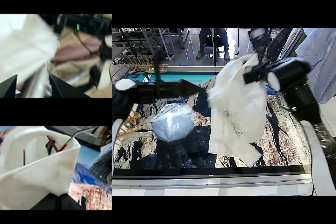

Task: Fold the clothes and pants, and hang the long-sleeved shirts on hangers.

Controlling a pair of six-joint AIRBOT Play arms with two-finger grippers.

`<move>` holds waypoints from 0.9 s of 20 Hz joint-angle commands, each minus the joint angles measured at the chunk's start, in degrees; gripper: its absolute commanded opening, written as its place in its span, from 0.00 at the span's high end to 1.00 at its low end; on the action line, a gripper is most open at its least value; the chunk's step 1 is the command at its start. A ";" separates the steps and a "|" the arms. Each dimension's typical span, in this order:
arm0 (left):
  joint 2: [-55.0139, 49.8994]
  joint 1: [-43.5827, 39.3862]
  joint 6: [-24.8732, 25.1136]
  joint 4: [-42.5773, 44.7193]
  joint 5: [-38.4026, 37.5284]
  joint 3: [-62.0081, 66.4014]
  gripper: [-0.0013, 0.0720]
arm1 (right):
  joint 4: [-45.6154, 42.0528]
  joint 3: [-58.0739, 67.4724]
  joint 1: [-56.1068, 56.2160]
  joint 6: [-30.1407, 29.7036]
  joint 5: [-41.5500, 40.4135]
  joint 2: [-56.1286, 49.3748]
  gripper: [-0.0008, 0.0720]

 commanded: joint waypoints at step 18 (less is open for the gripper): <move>2.14 -1.40 -0.72 1.14 -14.21 0.02 0.39 | -27.52 2.36 -55.69 11.52 16.63 17.09 0.97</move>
